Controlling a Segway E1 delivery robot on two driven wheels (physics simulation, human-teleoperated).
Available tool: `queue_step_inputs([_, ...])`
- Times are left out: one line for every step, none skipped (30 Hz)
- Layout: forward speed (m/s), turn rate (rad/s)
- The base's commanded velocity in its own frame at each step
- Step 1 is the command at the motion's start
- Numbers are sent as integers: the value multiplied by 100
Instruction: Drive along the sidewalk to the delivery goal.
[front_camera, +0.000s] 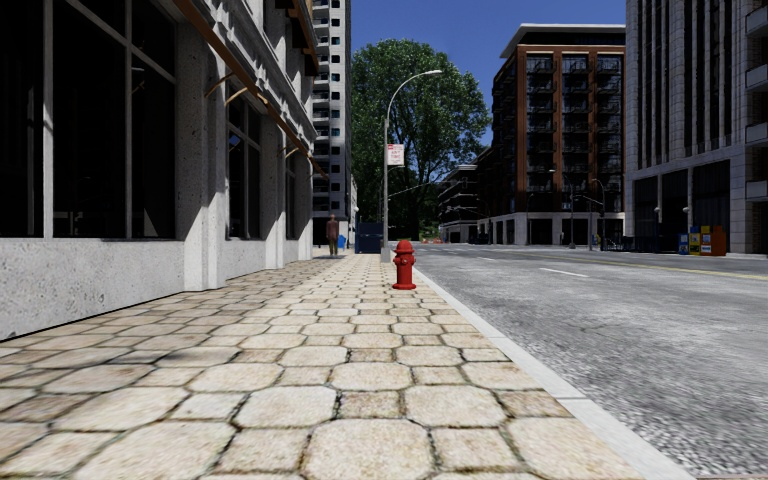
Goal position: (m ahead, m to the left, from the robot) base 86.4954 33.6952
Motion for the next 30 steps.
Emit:
queue_step_inputs([0, 0])
queue_step_inputs([0, 0])
queue_step_inputs([0, 0])
queue_step_inputs([0, 0])
queue_step_inputs([0, 0])
queue_step_inputs([0, 0])
queue_step_inputs([0, 0])
queue_step_inputs([0, 0])
queue_step_inputs([0, 0])
queue_step_inputs([0, 0])
queue_step_inputs([0, 0])
queue_step_inputs([0, 0])
queue_step_inputs([0, 0])
queue_step_inputs([0, 0])
queue_step_inputs([0, 0])
queue_step_inputs([0, 0])
queue_step_inputs([0, 0])
queue_step_inputs([0, 0])
queue_step_inputs([0, 0])
queue_step_inputs([0, 0])
queue_step_inputs([0, 0])
queue_step_inputs([0, 0])
queue_step_inputs([0, 0])
queue_step_inputs([0, 0])
queue_step_inputs([0, 0])
queue_step_inputs([0, 0])
queue_step_inputs([0, 0])
queue_step_inputs([0, 0])
queue_step_inputs([0, 0])
queue_step_inputs([0, 0])
